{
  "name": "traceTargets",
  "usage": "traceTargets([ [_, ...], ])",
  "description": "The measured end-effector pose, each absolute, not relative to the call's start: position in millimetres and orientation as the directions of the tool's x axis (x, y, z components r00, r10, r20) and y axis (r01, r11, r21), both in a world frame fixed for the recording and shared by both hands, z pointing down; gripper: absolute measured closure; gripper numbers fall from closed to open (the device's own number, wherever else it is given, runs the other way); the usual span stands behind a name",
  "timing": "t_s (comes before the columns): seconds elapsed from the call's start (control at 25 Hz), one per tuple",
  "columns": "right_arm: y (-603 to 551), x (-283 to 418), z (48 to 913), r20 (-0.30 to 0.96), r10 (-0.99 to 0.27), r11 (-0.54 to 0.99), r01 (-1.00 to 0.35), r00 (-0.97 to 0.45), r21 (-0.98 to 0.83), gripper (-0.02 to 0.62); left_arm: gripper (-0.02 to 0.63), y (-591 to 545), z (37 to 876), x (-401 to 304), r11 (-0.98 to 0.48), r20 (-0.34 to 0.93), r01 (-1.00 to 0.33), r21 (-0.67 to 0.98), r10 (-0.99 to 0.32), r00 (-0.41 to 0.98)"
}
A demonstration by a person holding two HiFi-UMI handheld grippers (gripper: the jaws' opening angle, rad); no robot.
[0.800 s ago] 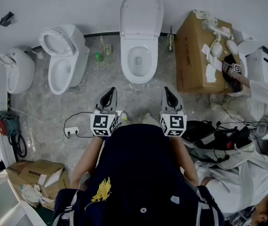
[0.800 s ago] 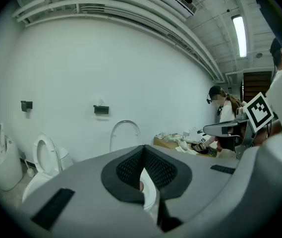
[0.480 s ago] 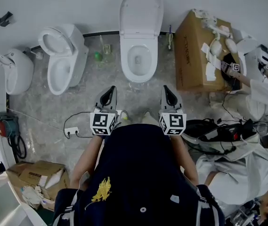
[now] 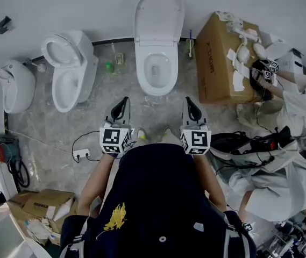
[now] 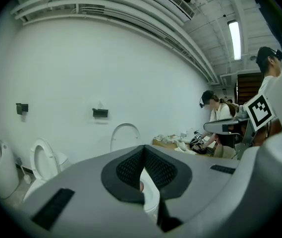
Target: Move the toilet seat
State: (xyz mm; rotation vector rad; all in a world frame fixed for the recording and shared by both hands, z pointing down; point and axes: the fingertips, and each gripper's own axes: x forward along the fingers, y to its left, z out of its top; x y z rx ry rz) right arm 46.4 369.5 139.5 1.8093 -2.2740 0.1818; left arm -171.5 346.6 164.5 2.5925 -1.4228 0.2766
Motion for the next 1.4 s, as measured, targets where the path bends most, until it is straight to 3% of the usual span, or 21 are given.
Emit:
traceTargets([
  [0.44,343,58,89,0.112,-0.988,0.117,-0.99,-0.108,0.081,0.569,0.588,315,120,-186,-0.544,0.105,-0.839,-0.004,-0.834,0.541],
  [0.68,361,44,82,0.116,-0.99,0.089,-0.994,-0.082,0.063,0.569,0.588,329,102,-201,-0.522,0.049,-0.853,0.011,-0.852,0.522],
  [1.04,397,29,93,0.154,-0.987,0.059,-0.996,-0.049,0.061,0.569,0.588,347,120,-201,-0.564,0.062,-0.825,0.038,-0.822,0.566],
  [1.4,363,35,115,0.164,-0.983,0.083,-0.996,-0.078,0.024,0.569,0.588,325,133,-186,-0.553,0.094,-0.833,0.022,-0.828,0.553],
])
